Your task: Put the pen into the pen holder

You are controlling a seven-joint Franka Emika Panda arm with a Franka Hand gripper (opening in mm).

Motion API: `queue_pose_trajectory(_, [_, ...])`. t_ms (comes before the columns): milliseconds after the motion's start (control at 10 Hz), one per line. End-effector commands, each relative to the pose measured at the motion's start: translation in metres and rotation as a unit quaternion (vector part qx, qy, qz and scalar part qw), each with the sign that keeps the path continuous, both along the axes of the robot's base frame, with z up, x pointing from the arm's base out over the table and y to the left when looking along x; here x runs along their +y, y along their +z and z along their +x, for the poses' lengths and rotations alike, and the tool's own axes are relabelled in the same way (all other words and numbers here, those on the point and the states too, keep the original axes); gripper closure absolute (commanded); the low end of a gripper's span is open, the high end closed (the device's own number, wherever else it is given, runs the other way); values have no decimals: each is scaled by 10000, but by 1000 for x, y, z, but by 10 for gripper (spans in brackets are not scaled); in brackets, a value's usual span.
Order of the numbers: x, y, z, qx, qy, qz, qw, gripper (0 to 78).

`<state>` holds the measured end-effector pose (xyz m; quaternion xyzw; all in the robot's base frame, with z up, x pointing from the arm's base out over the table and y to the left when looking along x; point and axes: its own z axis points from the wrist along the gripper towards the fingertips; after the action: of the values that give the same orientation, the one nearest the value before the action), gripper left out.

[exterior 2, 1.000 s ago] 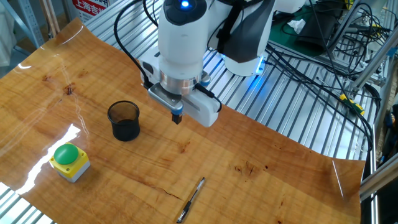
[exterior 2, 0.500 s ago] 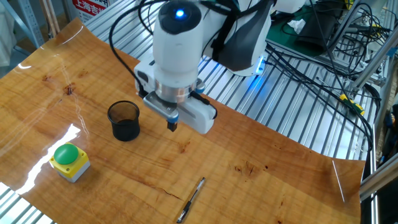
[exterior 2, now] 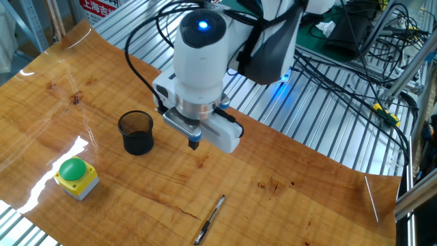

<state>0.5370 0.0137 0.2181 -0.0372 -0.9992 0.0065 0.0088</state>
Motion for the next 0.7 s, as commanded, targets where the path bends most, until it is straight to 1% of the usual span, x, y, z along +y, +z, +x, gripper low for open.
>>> queue_pose_trajectory(100, [3, -1, -1, 2, -27, 3, 10000, 776])
queue_pose_trajectory(400, [4, -4, -2, -2, -5, 10, 10000, 776])
queue_pose_trajectory(600, [4, -4, -2, 4, 7, 47, 10000, 776])
queue_pose_trajectory(700, [4, -4, -2, 76, 48, 54, 9999, 776])
